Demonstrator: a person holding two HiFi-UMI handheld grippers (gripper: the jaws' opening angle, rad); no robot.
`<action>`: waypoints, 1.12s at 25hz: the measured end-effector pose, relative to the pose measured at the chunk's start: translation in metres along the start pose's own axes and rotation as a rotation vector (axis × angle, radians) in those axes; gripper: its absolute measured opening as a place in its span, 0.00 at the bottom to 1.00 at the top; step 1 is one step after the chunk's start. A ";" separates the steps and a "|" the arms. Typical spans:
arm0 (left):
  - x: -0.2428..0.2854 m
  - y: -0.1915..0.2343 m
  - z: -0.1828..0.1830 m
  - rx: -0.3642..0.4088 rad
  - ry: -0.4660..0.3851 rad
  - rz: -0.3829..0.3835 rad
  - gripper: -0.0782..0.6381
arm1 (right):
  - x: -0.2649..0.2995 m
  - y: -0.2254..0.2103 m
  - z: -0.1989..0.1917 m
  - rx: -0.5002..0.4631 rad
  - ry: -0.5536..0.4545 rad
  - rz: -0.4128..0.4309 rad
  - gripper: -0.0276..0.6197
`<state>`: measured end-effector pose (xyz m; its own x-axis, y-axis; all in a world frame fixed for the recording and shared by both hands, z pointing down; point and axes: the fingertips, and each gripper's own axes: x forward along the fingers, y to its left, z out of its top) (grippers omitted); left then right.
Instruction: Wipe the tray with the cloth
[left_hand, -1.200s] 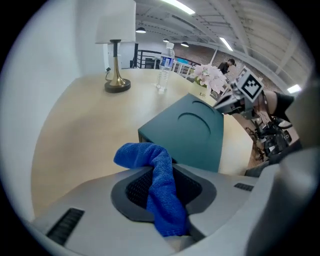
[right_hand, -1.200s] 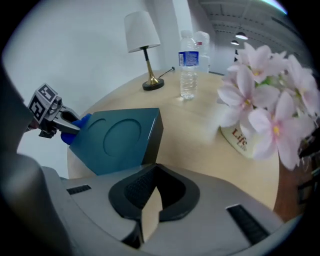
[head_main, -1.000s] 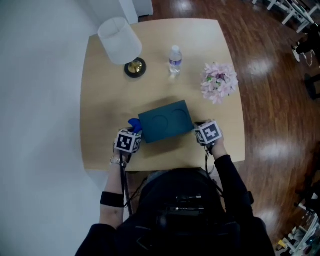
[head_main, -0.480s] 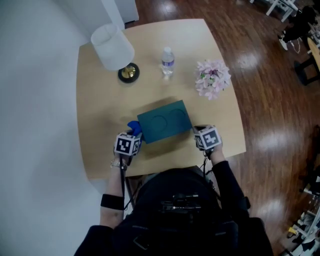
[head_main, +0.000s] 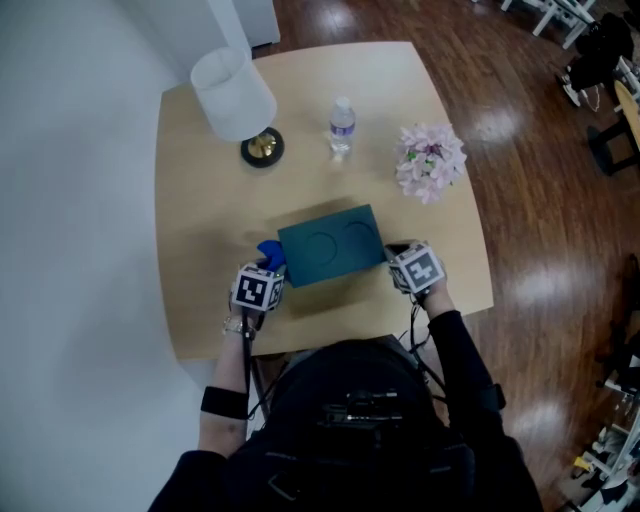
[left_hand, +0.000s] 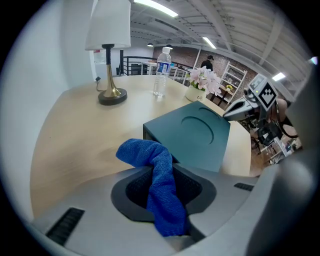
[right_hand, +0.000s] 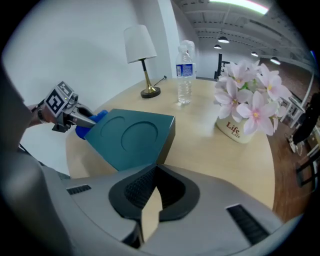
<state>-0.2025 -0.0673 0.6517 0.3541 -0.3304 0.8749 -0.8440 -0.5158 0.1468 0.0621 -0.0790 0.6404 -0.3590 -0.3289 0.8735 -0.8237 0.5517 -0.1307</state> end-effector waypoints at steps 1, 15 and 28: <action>0.000 0.003 0.000 -0.003 -0.003 0.004 0.26 | -0.001 0.005 -0.002 -0.004 0.006 0.011 0.05; -0.011 0.020 -0.002 -0.080 -0.056 0.058 0.26 | -0.009 0.021 -0.016 0.062 -0.006 0.038 0.05; -0.022 0.094 -0.018 -0.336 -0.174 0.203 0.26 | -0.041 0.031 -0.019 0.140 -0.084 0.007 0.05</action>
<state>-0.2971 -0.0942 0.6547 0.2056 -0.5420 0.8148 -0.9777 -0.1496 0.1472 0.0596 -0.0336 0.6090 -0.3958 -0.3918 0.8305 -0.8721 0.4438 -0.2063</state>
